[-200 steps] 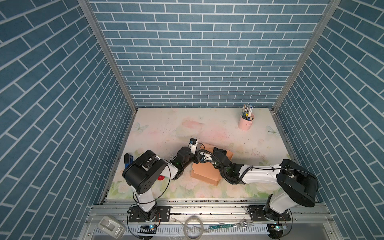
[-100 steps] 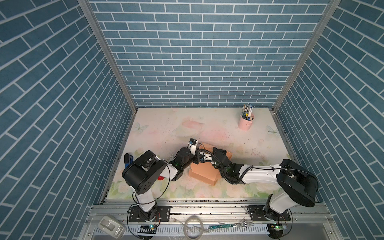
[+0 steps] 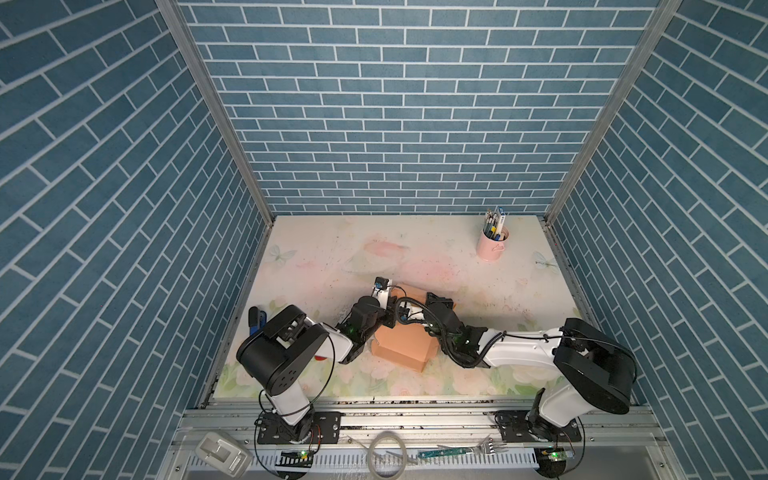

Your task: Fold the paper box

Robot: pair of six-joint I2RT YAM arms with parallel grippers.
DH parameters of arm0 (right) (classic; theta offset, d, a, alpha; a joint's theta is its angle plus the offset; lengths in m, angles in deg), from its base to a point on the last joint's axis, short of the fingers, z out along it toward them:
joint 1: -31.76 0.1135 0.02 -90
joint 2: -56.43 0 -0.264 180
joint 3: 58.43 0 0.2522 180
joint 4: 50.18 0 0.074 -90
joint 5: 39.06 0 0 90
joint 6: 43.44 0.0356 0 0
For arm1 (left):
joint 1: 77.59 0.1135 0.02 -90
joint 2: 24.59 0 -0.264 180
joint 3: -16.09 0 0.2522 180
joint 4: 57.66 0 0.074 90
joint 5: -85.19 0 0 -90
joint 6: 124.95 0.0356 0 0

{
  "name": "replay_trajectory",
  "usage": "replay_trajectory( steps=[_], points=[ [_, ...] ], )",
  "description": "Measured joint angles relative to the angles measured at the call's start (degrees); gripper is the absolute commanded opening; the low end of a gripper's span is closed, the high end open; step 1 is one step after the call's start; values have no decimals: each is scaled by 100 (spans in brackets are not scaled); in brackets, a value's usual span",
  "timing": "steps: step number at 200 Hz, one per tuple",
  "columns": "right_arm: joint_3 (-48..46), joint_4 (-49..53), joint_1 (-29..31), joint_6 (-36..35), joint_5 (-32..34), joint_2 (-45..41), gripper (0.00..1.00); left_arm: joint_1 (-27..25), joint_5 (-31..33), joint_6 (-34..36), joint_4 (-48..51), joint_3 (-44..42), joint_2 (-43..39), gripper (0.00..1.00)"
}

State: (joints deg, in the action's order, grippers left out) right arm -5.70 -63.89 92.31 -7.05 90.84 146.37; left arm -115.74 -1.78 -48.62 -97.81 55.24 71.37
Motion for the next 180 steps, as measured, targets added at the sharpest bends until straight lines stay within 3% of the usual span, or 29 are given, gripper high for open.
replay_trajectory(
  steps=[69,129,180],
  points=[
    [-2,166,133,949,-118,-1043,40,-216,1119,-138,251,-262,-680,4],
    [-435,662,31,2918,-313,-2277,48,-273,2024,-238,702,-452,-1082,7],
    [-881,1123,-739,4666,-1222,-2695,51,-278,2330,-236,973,-455,-1335,7]
  ],
)
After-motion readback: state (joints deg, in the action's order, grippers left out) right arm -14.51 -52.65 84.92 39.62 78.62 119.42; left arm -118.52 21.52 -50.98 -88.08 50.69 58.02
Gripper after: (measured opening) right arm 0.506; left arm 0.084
